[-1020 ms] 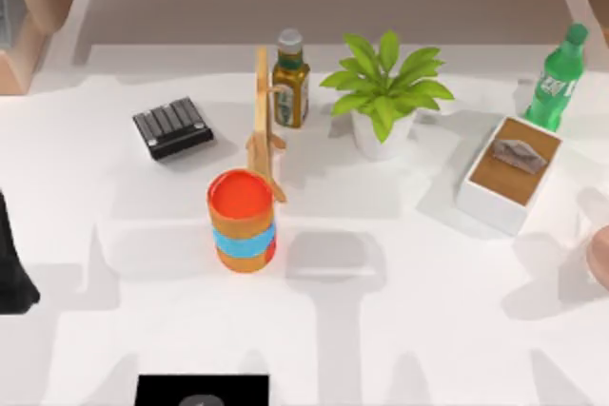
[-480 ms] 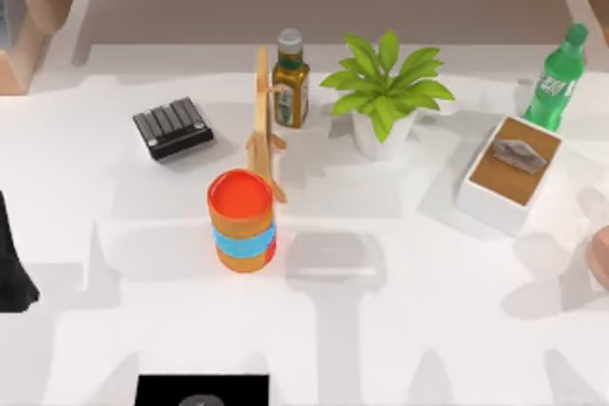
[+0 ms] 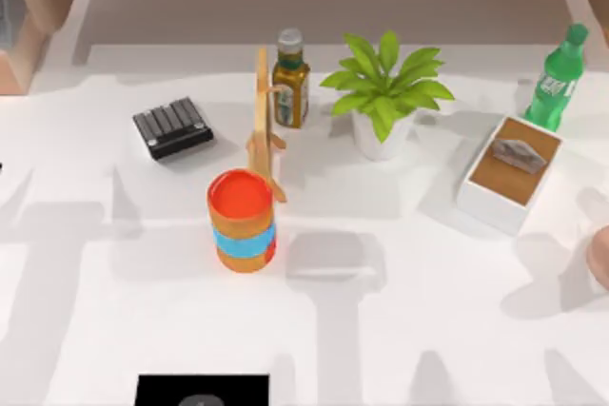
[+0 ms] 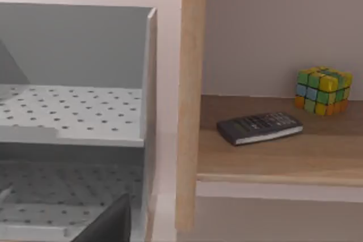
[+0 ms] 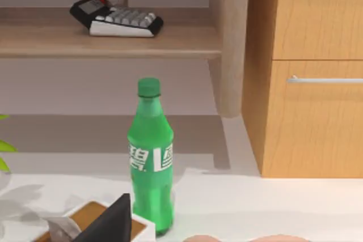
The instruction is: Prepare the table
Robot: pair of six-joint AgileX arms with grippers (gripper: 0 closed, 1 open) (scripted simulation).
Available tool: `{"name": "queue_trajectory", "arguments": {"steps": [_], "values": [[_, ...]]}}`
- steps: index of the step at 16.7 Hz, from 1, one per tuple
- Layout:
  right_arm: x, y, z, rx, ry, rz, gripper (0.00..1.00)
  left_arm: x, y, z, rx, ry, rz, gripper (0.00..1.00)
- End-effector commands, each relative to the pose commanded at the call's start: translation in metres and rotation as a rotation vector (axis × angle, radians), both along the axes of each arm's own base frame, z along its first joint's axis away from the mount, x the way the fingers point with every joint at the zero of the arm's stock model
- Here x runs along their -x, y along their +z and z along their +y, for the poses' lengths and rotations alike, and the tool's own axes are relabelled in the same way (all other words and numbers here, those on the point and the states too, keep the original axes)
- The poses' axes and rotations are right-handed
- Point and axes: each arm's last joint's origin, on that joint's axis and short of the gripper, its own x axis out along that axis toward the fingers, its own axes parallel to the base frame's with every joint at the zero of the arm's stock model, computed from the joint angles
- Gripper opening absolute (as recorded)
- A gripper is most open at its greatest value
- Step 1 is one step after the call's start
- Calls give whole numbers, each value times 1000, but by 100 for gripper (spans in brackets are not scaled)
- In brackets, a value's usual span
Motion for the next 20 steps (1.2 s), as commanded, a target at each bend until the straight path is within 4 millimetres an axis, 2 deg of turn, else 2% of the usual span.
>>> {"name": "queue_trajectory", "arguments": {"steps": [2, 5, 7, 9, 12, 15, 17, 20], "values": [[0, 0, 0, 0, 0, 0, 100, -19, 44, -7, 10, 1, -8, 100], [0, 0, 0, 0, 0, 0, 100, -63, 105, -26, 22, 3, -14, 100], [0, 0, 0, 0, 0, 0, 100, -100, 137, -45, 27, 4, -13, 100], [0, 0, 0, 0, 0, 0, 100, -139, 160, -70, 28, 5, -10, 100], [0, 0, 0, 0, 0, 0, 100, -195, 177, -114, 22, 1, -1, 100], [0, 0, 0, 0, 0, 0, 100, -240, 176, -160, 9, -5, 7, 100], [0, 0, 0, 0, 0, 0, 100, -261, 170, -187, -1, -11, 11, 100], [0, 0, 0, 0, 0, 0, 100, -279, 159, -217, -14, -18, 17, 100]]}}
